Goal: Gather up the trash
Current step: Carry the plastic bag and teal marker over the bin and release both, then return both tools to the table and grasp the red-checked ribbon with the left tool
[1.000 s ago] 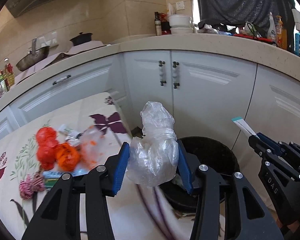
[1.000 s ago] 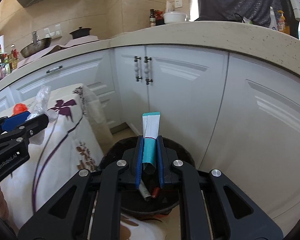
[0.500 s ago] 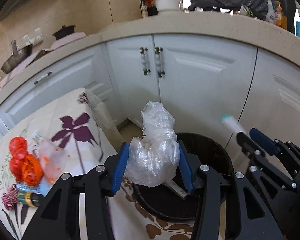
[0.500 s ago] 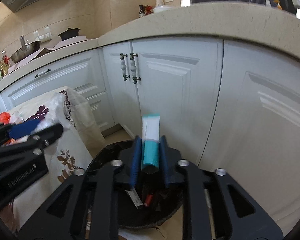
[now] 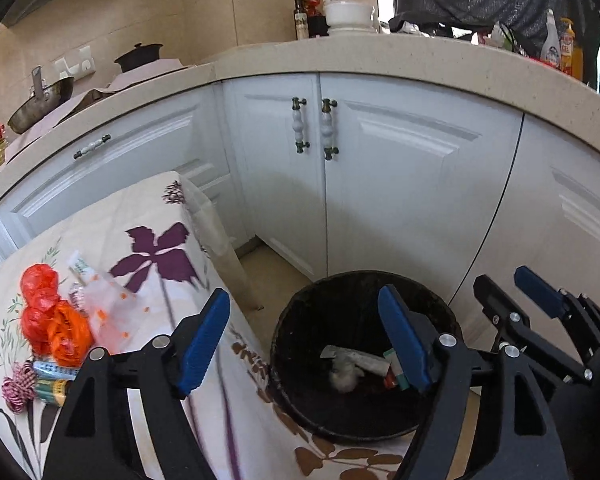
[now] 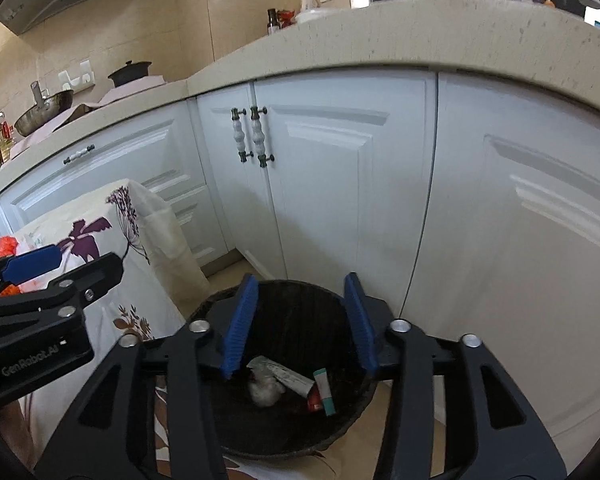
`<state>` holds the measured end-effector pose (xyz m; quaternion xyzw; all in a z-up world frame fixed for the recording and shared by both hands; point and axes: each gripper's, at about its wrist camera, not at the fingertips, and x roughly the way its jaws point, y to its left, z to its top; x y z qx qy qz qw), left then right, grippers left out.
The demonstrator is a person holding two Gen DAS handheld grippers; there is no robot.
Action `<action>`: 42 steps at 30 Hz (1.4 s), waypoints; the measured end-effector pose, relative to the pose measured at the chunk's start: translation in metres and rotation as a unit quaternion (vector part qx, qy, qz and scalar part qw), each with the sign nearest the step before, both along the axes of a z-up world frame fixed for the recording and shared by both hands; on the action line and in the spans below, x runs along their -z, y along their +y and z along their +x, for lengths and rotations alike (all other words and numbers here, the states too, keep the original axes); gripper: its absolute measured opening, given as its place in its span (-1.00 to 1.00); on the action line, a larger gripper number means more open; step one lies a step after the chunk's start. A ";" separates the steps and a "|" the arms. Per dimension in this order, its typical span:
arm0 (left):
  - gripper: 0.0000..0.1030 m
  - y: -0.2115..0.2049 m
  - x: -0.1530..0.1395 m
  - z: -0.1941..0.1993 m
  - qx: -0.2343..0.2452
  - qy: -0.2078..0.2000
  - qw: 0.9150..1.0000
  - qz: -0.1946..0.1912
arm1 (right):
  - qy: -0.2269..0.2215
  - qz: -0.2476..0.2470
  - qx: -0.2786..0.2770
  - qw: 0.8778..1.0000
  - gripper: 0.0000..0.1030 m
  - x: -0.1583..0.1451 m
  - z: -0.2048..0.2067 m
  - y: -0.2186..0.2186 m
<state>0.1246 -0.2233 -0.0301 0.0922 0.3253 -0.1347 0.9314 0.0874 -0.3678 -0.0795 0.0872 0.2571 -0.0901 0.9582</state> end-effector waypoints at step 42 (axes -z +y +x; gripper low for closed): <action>0.54 0.261 0.016 -0.021 -0.157 0.056 0.986 0.004 | 0.014 -0.032 -0.221 0.975 0.16 -0.036 -0.011 0.236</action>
